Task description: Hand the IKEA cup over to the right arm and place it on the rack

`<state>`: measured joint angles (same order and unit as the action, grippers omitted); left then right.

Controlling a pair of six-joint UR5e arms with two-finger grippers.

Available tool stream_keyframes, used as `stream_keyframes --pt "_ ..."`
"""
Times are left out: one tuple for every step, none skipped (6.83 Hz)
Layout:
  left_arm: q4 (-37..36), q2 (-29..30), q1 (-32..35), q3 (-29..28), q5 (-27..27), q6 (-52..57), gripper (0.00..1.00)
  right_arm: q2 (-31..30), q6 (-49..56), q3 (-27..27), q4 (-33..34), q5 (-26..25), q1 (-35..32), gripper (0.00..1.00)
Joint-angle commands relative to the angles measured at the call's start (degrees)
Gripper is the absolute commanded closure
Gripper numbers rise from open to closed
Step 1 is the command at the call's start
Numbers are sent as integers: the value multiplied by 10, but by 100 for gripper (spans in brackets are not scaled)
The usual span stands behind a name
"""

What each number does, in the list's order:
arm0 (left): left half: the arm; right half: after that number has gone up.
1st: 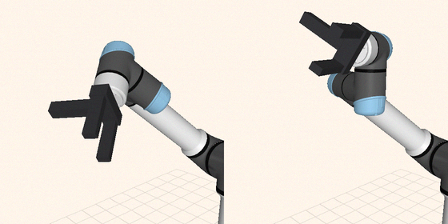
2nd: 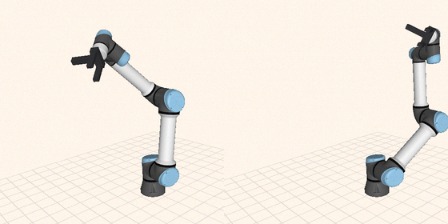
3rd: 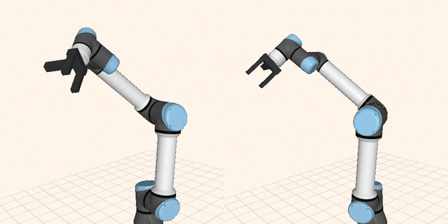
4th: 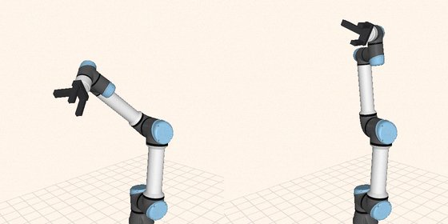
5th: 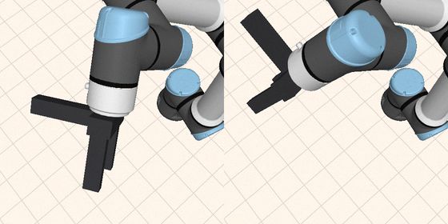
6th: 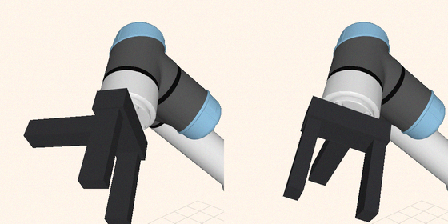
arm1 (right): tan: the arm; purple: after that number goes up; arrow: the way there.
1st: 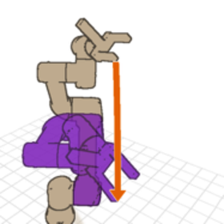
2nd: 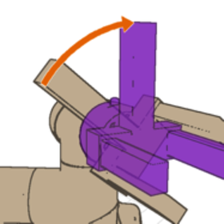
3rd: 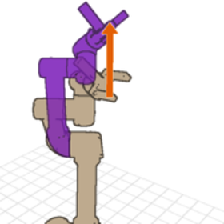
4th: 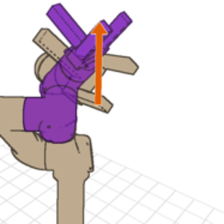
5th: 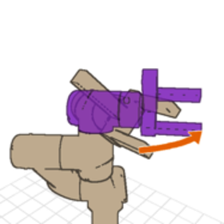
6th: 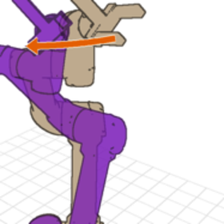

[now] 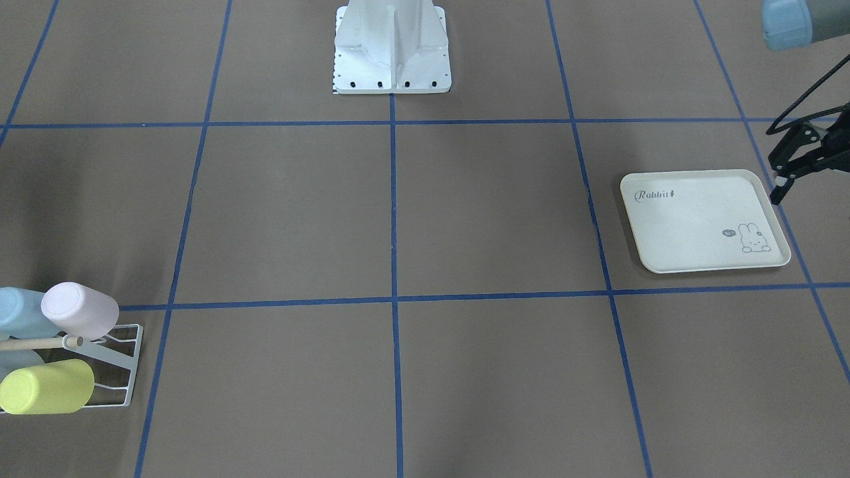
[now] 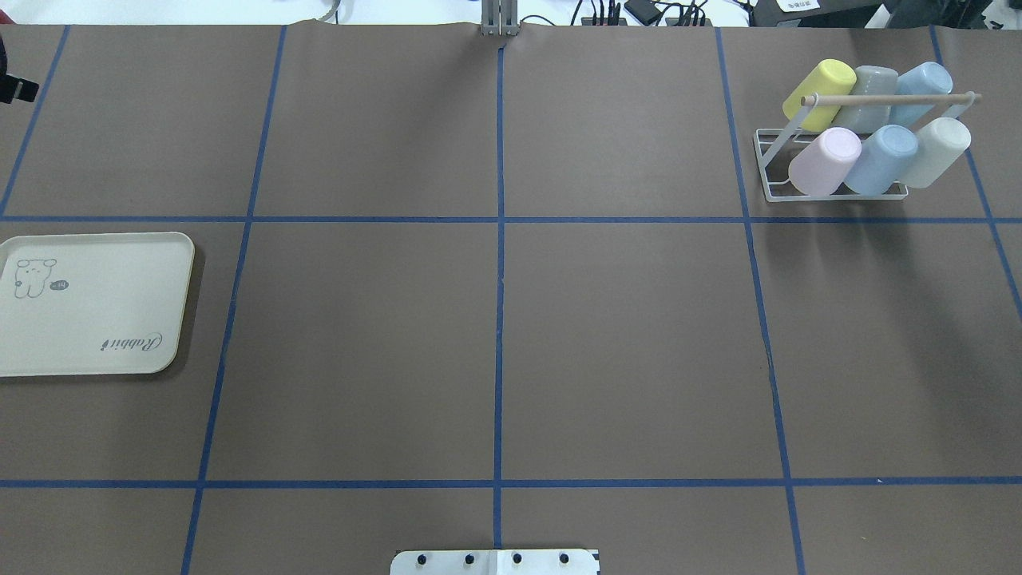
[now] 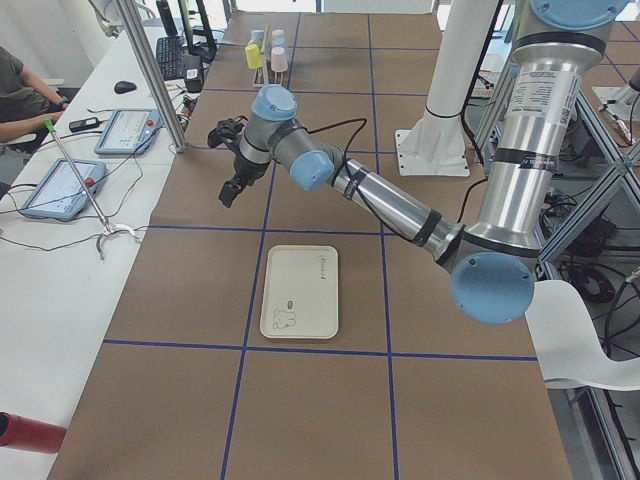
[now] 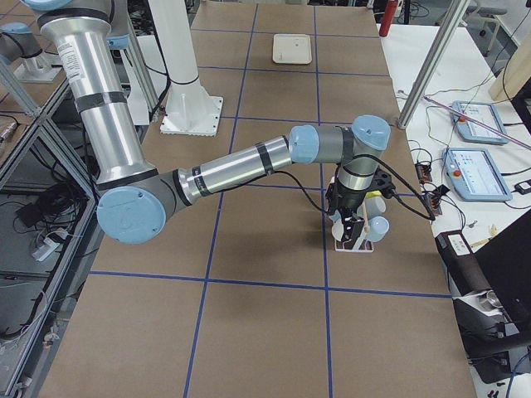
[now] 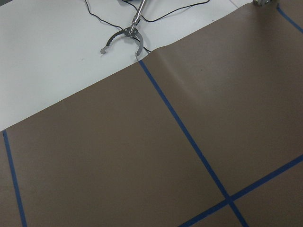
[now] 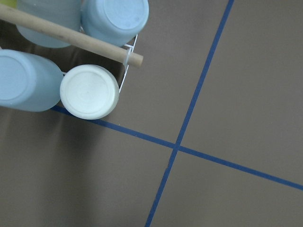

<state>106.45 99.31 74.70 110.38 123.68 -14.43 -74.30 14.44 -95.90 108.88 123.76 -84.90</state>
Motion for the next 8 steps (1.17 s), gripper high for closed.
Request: stream_keyframes --pt "2 -13 14 -3 12 3 0 -45 2 -8 -79 1 0 0" --pt "2 -10 11 -23 10 4 0 -48 1 -3 -82 1 1 0" --pt "23 -10 11 -47 12 1 0 -57 -5 -8 -82 2 0 0" --pt "17 -15 15 -51 10 1 0 -59 -5 -8 -82 1 0 0" --pt "15 -15 18 -74 10 11 0 -56 -5 -3 -72 4 1 0" --pt "9 -15 37 -94 12 70 0 -52 -6 2 -51 4 1 0" --pt "-48 -15 71 -112 17 146 0 -49 -6 1 -32 8 1 0" --pt "-97 -15 101 -127 22 218 0 -49 -7 2 -26 21 1 0"
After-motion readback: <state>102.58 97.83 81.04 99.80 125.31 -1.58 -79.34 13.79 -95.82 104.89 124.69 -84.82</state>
